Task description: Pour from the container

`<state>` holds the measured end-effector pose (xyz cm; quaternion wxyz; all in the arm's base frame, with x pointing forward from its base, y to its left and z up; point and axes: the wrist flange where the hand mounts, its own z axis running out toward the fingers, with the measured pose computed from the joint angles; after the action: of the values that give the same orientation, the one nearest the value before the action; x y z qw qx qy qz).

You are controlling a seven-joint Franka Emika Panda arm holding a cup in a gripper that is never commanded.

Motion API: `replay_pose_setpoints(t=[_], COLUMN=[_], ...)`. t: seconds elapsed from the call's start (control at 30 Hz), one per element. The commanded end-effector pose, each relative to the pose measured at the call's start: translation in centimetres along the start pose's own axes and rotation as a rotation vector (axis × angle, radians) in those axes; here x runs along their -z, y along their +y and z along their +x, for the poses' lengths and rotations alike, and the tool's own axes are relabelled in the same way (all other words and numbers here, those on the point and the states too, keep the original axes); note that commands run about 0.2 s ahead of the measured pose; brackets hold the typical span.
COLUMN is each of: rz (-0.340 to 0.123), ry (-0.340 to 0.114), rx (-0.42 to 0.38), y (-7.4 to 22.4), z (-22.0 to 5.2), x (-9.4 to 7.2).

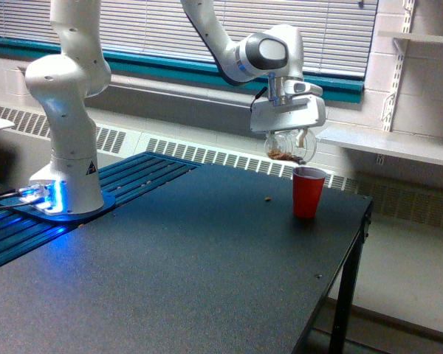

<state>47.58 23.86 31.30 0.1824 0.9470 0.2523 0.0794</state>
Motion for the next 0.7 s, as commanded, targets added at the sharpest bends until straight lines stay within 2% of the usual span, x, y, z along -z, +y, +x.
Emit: replay_pose_setpoints(t=[0.03, 0.7], rz=[-0.021, -0.046], ry=[-0.007, -0.029], rx=[0.054, 0.073], y=[-0.37, -0.55], z=[0.14, 0.43], x=[0.6, 1.46])
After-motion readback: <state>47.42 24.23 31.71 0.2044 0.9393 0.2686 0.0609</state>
